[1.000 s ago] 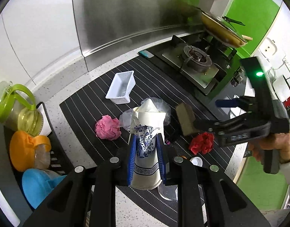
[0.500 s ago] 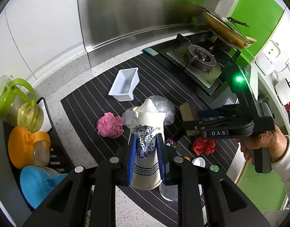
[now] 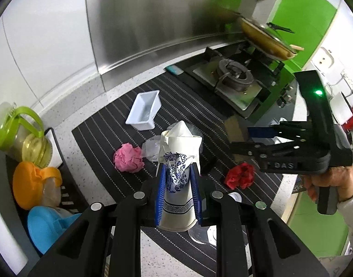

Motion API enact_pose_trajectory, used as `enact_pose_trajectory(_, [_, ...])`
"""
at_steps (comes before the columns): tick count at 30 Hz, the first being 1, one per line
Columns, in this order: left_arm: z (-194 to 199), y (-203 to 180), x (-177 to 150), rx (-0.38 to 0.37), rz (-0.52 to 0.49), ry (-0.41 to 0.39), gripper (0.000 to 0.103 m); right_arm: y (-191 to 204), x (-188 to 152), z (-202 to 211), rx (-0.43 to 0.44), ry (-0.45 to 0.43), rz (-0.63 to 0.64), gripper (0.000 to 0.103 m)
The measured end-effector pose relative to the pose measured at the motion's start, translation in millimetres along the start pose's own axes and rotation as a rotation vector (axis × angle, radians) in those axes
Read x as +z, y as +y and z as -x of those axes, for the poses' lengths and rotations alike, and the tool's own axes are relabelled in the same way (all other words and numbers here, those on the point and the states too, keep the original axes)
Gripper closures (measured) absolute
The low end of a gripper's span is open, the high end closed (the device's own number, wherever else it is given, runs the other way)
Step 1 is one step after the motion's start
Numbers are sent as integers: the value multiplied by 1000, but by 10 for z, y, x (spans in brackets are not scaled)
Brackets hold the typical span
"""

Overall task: Collect trash
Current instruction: 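Grasp the brown sponge with the right gripper while the left gripper holds the cup, then carry both items to the pink wastebasket and open both grippers to drop them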

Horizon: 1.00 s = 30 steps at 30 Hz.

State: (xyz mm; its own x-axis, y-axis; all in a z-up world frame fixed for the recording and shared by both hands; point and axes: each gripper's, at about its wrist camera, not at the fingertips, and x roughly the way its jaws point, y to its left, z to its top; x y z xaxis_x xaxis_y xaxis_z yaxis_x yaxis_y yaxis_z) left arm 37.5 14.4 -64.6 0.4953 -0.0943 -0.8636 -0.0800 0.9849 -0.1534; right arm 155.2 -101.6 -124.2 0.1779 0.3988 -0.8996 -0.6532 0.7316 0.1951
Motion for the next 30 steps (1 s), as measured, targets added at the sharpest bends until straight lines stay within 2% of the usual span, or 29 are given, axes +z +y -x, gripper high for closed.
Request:
enact_pose_trajectory(7, [304, -327, -5, -65, -136, -57, 82, 160, -348, 823, -147, -150, -33, 47])
enact_pose_trajectory(14, [464, -870, -101, -187, -334, -67, 82, 212, -1088, 1482, -275, -266, -194, 47])
enact_pose_trajectory(18, [517, -1274, -201, -271, -444, -66, 82, 159, -1602, 1773, -346, -299, -302, 47])
enact_pose_trajectory(23, [518, -1756, -363, -358, -534, -65, 82, -23, -2306, 2141, -450, -324, -445, 47])
enact_pose_trajectory(30, [284, -2416, -720, -441, -591, -26, 81, -431, -3092, 2218, -500, -289, -573, 47])
